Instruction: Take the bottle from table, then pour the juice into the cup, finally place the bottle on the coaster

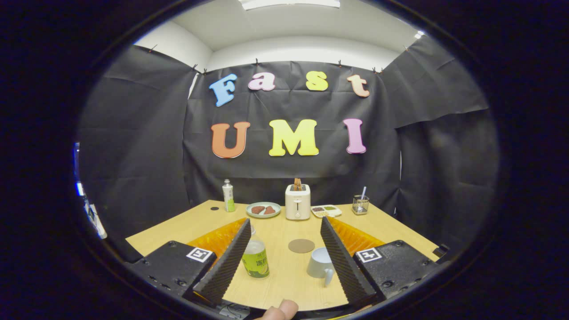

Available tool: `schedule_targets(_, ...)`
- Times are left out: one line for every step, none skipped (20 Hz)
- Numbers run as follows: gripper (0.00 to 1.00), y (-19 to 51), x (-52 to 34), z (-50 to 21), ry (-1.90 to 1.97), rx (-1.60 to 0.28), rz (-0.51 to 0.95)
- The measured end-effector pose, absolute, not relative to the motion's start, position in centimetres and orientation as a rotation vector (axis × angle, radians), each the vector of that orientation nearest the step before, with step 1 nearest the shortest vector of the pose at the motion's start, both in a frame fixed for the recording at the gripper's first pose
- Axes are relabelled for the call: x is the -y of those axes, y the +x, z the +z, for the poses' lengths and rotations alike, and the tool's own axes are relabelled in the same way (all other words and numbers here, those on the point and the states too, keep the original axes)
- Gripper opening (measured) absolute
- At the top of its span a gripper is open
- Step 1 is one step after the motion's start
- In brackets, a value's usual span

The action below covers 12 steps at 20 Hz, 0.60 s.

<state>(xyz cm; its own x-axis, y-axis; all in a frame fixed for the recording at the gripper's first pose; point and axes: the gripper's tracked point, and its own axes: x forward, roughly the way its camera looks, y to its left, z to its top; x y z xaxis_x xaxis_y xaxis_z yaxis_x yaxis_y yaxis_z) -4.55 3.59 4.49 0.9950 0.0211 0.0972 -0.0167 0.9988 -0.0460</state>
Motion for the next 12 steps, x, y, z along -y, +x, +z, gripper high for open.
schedule_targets(1.00, -4.8, -3.9, 4.7, -0.046, 0.105, 0.020)
schedule_targets(1.00, -4.8, -4.2, 4.5, -0.045, 0.106, 0.022)
schedule_targets(1.00, -5.0, -4.6, 4.4, -0.041, 0.110, 0.029)
schedule_targets(1.00, -5.0, -4.9, 4.4, -0.035, 0.114, 0.039)
schedule_targets(1.00, -5.0, -5.2, 4.4, -0.029, 0.119, 0.045)
schedule_targets(1.00, -4.9, -5.3, 4.1, -0.028, 0.116, 0.046)
schedule_targets(1.00, -4.9, -5.5, 3.9, -0.028, 0.114, 0.045)
schedule_targets(1.00, -4.8, -5.7, 3.9, -0.031, 0.113, 0.046)
schedule_targets(1.00, -4.8, -5.8, 4.0, -0.035, 0.115, 0.047)
schedule_targets(1.00, -4.9, -6.1, 4.0, -0.038, 0.118, 0.046)
schedule_targets(1.00, -4.9, -6.1, 4.1, -0.045, 0.120, 0.041)
schedule_targets(1.00, -4.9, -6.1, 3.9, -0.051, 0.120, 0.035)
